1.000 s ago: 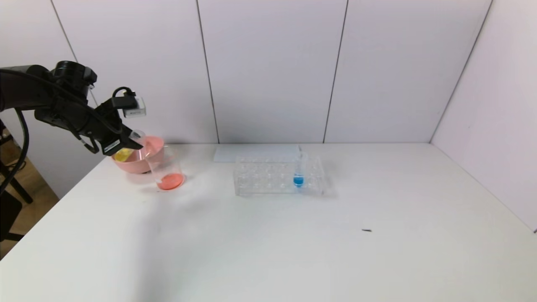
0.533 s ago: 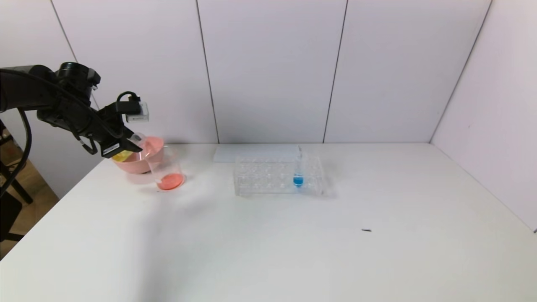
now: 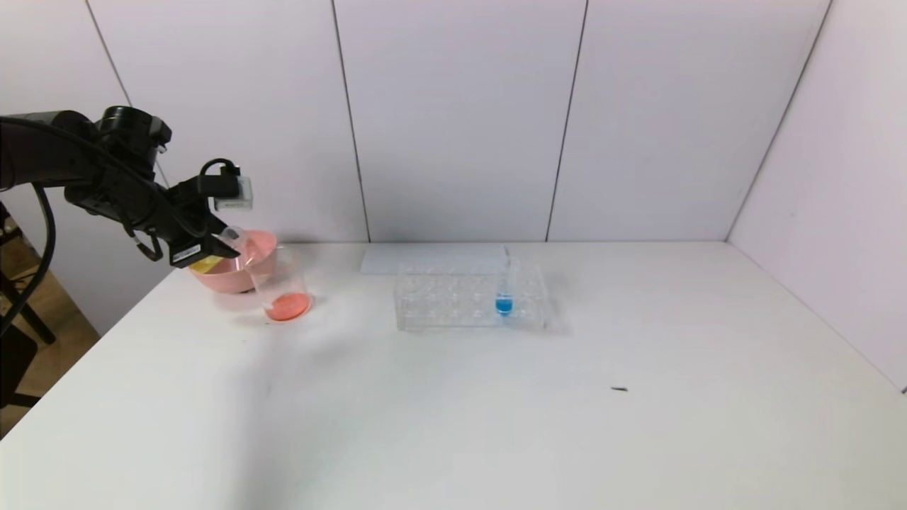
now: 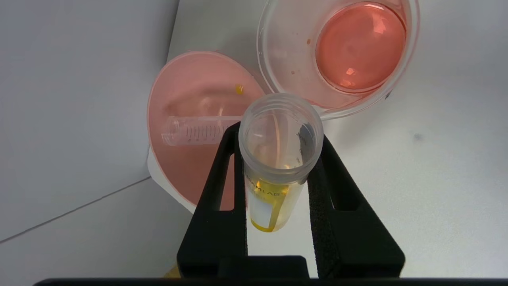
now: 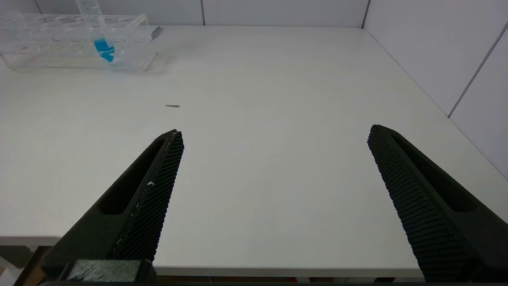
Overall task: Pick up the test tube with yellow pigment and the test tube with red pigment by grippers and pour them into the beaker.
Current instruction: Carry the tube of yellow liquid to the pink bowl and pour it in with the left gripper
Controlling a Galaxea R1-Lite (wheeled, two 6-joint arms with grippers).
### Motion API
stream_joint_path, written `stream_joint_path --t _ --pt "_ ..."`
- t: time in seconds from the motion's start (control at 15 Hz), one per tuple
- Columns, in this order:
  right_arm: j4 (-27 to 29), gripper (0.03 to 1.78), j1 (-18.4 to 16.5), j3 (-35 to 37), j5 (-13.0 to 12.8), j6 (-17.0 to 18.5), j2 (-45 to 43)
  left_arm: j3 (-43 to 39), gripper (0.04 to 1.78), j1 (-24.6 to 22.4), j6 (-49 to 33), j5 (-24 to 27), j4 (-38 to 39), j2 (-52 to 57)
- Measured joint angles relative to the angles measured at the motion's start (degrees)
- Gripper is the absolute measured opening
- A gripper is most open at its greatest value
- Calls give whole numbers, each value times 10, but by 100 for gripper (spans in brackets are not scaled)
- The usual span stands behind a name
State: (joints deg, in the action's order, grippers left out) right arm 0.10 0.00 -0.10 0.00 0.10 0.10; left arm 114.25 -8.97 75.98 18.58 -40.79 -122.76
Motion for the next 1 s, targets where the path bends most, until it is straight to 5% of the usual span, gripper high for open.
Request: stream_joint_path --t 1.0 --pt "0 170 0 0 0 0 0 -1 46 5 75 -16 18 -2"
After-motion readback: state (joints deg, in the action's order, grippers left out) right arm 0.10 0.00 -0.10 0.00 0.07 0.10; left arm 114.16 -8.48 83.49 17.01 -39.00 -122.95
